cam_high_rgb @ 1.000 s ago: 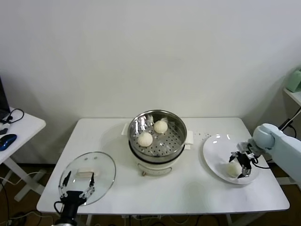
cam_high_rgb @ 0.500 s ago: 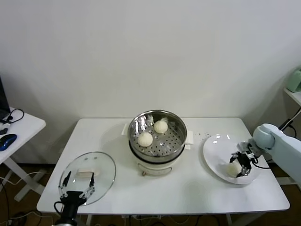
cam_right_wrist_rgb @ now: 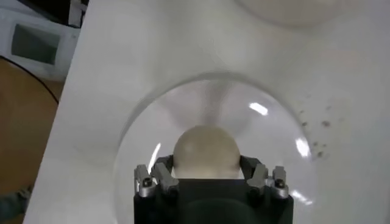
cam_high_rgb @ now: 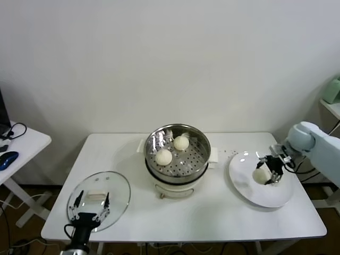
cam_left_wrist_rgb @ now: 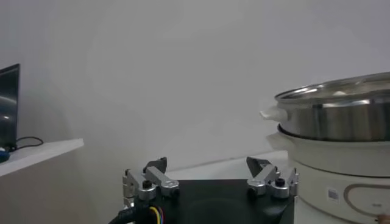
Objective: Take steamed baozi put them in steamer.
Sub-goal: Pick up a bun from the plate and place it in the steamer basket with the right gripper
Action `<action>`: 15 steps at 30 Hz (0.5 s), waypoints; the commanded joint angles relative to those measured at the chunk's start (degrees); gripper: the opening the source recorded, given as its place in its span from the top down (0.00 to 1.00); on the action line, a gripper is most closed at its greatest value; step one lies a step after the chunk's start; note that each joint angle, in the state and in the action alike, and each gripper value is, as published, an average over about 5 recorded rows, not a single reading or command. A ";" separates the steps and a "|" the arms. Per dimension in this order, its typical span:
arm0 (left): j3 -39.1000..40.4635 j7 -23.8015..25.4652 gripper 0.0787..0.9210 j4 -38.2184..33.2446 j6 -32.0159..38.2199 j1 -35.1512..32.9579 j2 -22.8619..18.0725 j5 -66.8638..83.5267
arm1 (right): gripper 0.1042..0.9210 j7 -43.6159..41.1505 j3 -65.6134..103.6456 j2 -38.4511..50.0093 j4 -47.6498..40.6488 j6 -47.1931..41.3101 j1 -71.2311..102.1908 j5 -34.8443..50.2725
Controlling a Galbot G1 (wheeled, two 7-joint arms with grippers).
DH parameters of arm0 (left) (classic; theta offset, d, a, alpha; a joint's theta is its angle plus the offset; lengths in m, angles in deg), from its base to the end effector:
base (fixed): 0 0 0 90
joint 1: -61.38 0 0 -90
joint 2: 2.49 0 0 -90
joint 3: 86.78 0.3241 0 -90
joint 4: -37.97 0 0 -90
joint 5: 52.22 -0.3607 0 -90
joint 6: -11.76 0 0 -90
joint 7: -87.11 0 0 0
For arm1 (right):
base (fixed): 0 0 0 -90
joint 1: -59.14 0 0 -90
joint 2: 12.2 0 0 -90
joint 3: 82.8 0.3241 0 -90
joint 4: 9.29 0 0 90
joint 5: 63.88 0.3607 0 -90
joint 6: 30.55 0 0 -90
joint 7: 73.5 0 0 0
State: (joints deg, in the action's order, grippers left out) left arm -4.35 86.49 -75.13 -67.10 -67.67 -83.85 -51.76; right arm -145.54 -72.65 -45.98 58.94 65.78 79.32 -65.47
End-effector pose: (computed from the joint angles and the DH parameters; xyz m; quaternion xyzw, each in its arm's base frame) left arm 0.1458 0.0706 -0.3423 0.0143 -0.9946 -0.0959 0.0362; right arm 0.5166 -0.1972 -0.1270 0.5690 -0.4895 0.5578 0.3542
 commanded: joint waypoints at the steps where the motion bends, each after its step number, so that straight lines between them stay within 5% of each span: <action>1: 0.43 -0.06 0.12 0.11 -0.24 0.17 0.16 0.10 | 0.26 -3.13 -19.55 -3.21 12.50 5.09 -30.75 5.87; 9: 1.36 0.00 0.12 0.60 0.27 0.07 0.44 -0.56 | 0.26 -3.95 -19.02 -12.53 25.03 12.11 -35.06 -5.41; 15: 1.07 -0.04 0.12 0.41 0.37 -0.12 0.45 -0.18 | 0.26 -3.63 -15.87 -19.59 26.57 16.01 -30.08 -14.39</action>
State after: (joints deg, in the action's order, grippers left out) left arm -3.13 86.48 -74.60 -66.81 -67.64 -83.42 -52.24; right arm -148.44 -86.56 -55.25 76.45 75.02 54.20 -69.08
